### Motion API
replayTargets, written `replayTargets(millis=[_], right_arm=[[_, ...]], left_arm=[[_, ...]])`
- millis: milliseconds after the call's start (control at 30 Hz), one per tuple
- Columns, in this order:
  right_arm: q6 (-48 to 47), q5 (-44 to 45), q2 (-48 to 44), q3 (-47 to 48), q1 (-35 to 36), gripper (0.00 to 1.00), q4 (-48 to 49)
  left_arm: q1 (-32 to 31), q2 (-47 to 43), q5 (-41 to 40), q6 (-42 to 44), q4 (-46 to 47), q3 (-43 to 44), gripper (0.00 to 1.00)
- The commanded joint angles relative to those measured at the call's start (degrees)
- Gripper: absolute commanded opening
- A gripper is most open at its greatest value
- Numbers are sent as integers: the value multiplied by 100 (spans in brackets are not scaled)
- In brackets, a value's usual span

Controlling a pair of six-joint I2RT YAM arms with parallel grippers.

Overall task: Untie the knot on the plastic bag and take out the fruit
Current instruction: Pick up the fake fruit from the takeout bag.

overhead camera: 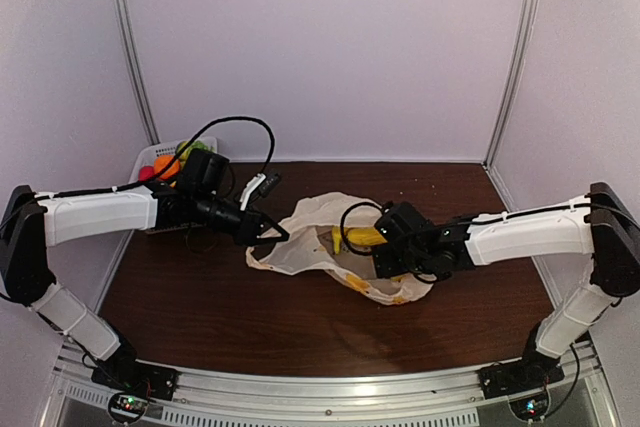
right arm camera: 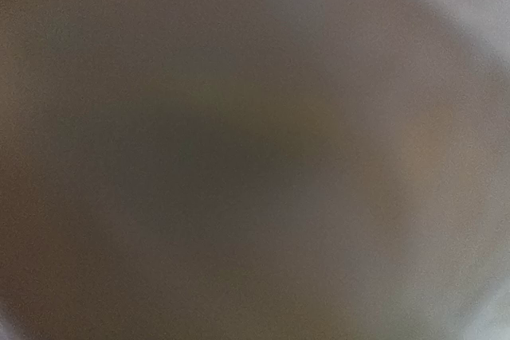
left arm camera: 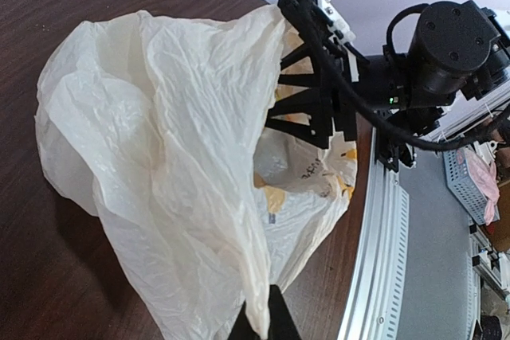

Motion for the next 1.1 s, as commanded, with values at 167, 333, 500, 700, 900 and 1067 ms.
replayTargets(millis=[167,333,500,700,900,1067], right_arm=[[188,129,-38,-478,-413,81,-49],[92,79,215,-444,-544,85,149],[12,96,466,-340,-576,87,250],[14,16,476,-333,-580,74,406],[-72,-88,223,-422,-577,61,496],[-283,-472,-283,-595,-583,60,732]], left_arm=[[-24,-82,-115,30,124,75,0],[-24,-77,-107,40,125,66,0],[-24,-45,-70,51,123,68,0],[-24,-20,-73,49,123,66,0],[-24,-4,-112,48,121,75,0],[-24,30,-176,32,120,66,0]])
